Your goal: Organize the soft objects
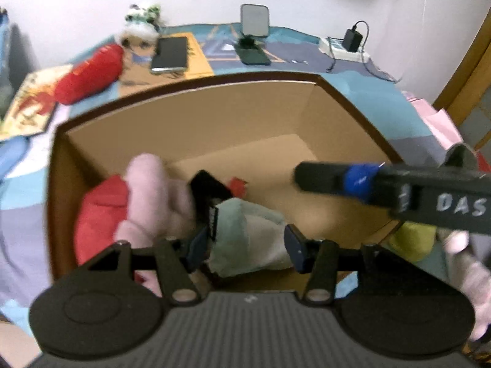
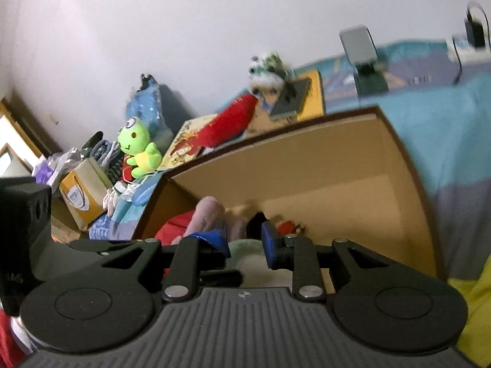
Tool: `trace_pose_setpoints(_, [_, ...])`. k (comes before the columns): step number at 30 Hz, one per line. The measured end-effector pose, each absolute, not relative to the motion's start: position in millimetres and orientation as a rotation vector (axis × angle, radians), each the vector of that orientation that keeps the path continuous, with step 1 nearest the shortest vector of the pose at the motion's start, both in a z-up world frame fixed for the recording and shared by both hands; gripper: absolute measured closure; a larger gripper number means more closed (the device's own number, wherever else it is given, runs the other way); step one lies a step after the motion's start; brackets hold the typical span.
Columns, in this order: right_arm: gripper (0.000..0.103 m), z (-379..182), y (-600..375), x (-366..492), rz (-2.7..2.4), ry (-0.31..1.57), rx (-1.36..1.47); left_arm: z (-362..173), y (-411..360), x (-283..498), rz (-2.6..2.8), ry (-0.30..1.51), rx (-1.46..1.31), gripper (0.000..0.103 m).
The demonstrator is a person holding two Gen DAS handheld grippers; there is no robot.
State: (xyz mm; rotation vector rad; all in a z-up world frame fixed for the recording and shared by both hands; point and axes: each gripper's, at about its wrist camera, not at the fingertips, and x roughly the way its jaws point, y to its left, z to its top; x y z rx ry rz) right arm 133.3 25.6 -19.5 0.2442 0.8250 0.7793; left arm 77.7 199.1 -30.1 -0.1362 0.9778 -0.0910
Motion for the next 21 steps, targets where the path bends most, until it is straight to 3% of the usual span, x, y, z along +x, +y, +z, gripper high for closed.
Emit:
trace_pose_setpoints(12, [0.096,5,-43,104,0.752,0.668,0.187,36,172,46,0.033,0.836,-0.005,0.049])
trace_pose_setpoints(21, [0.096,-9,-135,101,0.632,0.690,0.259,28,80,49,-0.130,0.850,0.024,0.049])
